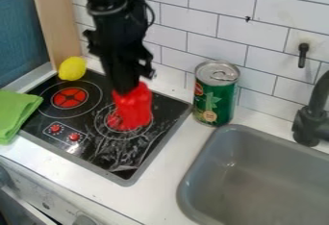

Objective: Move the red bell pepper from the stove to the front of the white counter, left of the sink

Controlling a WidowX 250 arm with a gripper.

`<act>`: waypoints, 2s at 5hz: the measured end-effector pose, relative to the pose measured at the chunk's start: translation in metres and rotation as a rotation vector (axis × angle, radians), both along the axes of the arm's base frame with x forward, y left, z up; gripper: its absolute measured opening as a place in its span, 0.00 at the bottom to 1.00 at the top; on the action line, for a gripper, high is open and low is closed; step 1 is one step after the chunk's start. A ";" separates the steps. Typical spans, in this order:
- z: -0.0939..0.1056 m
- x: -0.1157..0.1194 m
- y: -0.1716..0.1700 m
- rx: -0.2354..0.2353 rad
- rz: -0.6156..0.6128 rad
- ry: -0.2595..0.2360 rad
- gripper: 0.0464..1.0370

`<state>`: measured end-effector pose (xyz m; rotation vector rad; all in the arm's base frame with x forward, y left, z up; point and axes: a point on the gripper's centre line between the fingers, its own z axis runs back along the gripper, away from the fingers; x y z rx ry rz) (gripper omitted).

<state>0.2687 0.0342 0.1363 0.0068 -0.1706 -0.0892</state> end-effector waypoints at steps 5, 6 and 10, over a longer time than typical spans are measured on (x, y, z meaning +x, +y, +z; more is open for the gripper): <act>-0.050 -0.048 -0.054 -0.046 -0.174 0.184 0.06; -0.056 -0.049 -0.058 -0.024 -0.189 0.201 0.06; -0.022 -0.062 -0.049 -0.008 -0.123 0.115 0.92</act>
